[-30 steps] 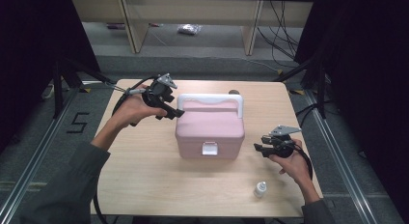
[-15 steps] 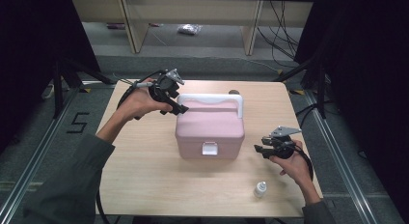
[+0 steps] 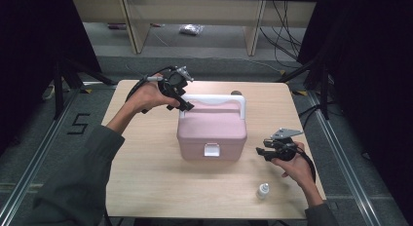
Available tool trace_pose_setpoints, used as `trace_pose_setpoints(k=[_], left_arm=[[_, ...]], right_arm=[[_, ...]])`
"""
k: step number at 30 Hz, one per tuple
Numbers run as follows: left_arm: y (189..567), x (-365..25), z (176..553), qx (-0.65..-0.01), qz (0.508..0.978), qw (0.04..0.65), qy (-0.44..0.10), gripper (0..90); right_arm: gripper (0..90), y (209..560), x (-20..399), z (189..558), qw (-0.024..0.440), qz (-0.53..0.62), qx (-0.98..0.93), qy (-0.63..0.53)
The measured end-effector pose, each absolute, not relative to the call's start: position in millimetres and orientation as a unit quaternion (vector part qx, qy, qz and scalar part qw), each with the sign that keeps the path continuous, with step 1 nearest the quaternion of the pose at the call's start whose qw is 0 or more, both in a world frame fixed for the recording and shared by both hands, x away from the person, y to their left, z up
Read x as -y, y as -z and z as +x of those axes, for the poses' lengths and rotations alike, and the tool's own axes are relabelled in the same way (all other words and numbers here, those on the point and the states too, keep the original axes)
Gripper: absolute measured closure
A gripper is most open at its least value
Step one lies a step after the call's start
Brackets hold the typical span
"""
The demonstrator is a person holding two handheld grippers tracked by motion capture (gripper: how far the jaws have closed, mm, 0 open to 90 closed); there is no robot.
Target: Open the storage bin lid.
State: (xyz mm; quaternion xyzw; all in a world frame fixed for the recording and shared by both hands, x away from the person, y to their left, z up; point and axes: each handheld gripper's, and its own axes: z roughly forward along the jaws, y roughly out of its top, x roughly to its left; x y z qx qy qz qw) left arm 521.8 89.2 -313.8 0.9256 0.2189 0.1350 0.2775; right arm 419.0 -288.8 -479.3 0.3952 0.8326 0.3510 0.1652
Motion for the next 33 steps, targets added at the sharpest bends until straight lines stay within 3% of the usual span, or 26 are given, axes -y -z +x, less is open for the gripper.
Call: trace_pose_setpoints(k=[17, 33], left_arm=[[313, -73, 542, -0.186, 0.95, 0.235, -0.092, 45.0], [311, -69, 550, -0.158, 0.963, 0.203, -0.076, 66.2]], right_arm=[[53.6, 480, 290, 420, 0.16, 0.397, -0.831, -0.354], [53.6, 480, 290, 421, 0.159, 0.395, -0.833, -0.354]])
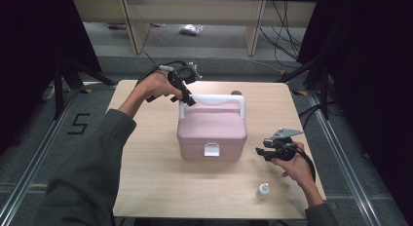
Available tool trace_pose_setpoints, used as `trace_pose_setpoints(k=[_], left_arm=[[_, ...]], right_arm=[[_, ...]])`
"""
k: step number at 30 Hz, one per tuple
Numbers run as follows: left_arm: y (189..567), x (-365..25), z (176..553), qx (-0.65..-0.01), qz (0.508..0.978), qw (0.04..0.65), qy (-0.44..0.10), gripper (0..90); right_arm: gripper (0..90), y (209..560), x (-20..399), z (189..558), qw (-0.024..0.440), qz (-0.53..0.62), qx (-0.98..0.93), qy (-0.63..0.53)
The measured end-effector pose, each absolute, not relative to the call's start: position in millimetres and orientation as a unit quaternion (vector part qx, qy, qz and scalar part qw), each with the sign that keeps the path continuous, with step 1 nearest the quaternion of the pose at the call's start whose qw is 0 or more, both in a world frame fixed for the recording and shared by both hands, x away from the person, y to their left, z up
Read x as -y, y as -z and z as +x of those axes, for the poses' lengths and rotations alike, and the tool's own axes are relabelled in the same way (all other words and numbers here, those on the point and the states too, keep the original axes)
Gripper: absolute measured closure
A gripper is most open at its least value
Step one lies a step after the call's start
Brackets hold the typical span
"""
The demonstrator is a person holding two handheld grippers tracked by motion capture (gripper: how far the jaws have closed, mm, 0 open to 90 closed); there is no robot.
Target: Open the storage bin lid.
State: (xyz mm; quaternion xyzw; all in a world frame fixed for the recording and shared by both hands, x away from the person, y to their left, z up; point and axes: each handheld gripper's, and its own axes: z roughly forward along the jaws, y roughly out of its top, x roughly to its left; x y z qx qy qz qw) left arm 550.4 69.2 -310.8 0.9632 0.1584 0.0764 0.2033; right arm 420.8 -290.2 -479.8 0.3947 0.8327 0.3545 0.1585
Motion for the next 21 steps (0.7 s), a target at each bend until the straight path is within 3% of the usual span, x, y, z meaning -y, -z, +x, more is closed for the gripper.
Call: trace_pose_setpoints(k=[10, 18, 21], left_arm=[[300, -66, 547, -0.148, 0.966, 0.193, -0.082, 67.3], [292, -70, 550, -0.149, 0.965, 0.202, -0.071, 67.7], [289, -72, 556, -0.158, 0.963, 0.21, -0.064, 67.6]], right_arm=[[54.3, 479, 290, 420, 0.151, 0.399, -0.832, -0.355], [58.8, 470, 294, 419, 0.172, 0.4, -0.813, -0.387], [64.4, 462, 296, 418, 0.183, 0.394, -0.804, -0.407]])
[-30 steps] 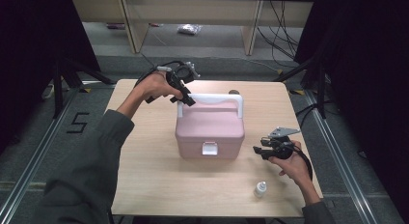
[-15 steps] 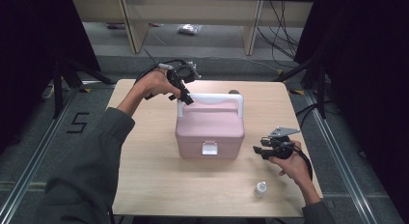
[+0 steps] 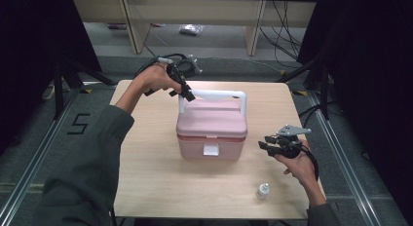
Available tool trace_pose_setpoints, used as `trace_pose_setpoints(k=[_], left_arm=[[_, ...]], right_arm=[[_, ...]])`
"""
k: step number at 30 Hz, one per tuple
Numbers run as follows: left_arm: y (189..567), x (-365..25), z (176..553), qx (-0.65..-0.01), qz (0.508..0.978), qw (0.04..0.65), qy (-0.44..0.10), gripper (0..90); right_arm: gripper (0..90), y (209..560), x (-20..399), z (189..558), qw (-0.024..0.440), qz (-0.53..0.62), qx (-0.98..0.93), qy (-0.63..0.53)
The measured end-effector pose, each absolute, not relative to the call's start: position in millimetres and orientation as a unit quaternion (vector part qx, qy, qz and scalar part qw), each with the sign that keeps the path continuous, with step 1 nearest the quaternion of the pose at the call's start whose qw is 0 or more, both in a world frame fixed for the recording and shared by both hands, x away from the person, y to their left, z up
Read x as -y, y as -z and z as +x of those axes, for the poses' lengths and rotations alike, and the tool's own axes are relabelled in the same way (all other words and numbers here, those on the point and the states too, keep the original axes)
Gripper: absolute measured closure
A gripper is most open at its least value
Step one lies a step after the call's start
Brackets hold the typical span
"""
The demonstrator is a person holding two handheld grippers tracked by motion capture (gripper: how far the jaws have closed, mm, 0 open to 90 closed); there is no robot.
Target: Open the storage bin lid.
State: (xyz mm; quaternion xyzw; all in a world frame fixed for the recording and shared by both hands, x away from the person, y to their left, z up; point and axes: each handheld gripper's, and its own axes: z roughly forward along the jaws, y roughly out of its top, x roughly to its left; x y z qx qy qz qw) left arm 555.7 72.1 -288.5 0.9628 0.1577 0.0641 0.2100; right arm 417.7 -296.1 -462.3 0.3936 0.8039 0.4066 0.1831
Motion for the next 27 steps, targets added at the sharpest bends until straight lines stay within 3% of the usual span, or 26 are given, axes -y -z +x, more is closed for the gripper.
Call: trace_pose_setpoints(k=[6, 12, 27], left_arm=[[287, -74, 562, -0.164, 0.961, 0.217, -0.056, 67.7], [287, -75, 562, -0.172, 0.958, 0.225, -0.053, 67.9], [283, -74, 564, -0.172, 0.958, 0.224, -0.053, 68.1]], right_arm=[[77.2, 448, 295, 413, 0.193, 0.378, -0.78, -0.46], [84.5, 432, 285, 406, 0.19, 0.348, -0.773, -0.494], [86.8, 420, 264, 402, 0.169, 0.311, -0.769, -0.533]])
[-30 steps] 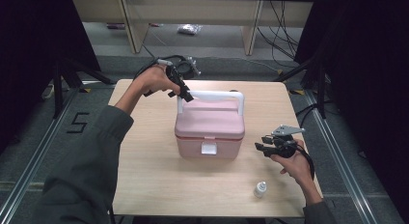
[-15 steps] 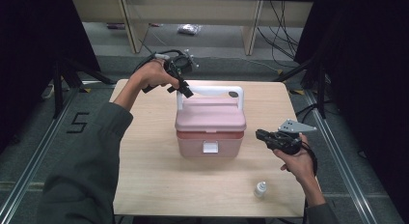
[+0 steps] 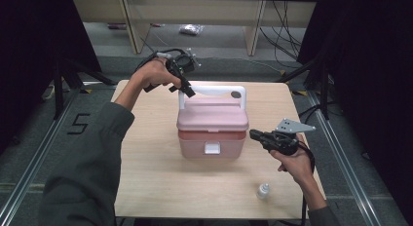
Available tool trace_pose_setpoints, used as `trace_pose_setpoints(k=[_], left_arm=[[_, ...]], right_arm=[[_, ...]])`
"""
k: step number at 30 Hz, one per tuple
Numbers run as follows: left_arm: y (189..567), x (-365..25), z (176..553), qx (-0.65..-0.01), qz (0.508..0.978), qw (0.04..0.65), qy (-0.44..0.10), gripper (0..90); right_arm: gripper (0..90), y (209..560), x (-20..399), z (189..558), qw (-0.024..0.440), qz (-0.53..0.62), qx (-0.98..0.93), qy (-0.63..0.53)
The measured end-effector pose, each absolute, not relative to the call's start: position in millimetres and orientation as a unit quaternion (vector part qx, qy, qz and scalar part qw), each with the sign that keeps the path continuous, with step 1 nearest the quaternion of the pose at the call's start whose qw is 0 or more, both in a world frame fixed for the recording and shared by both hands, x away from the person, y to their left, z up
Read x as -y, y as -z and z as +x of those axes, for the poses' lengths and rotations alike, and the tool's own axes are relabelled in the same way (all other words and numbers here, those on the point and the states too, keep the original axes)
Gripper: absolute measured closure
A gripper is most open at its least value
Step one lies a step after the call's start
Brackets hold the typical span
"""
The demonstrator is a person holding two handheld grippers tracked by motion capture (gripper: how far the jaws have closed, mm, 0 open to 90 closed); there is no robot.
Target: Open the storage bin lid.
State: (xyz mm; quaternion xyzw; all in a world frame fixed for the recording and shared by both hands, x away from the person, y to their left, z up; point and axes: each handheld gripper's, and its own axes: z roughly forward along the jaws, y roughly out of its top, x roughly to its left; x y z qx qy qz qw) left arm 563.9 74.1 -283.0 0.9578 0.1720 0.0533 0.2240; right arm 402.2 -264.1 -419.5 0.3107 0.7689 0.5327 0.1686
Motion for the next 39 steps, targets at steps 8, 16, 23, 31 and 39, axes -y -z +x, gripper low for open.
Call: trace_pose_setpoints(k=[8, 16, 23, 31, 39], left_arm=[[283, -75, 564, -0.172, 0.958, 0.226, -0.05, 68.1], [285, -75, 563, -0.176, 0.956, 0.228, -0.05, 68.0], [288, -84, 561, -0.208, 0.949, 0.233, -0.043, 46.7], [275, -109, 555, -0.248, 0.923, 0.285, -0.071, 34.0], [270, -144, 531, -0.296, 0.898, 0.305, -0.113, 30.8]], right_arm=[[87.2, 417, 256, 407, 0.175, 0.29, -0.772, -0.538], [88.3, 416, 249, 412, 0.161, 0.3, -0.769, -0.541], [88.5, 416, 250, 414, 0.178, 0.292, -0.766, -0.544], [88.5, 414, 251, 417, 0.171, 0.287, -0.767, -0.547], [88.0, 412, 251, 416, 0.174, 0.29, -0.769, -0.542]])
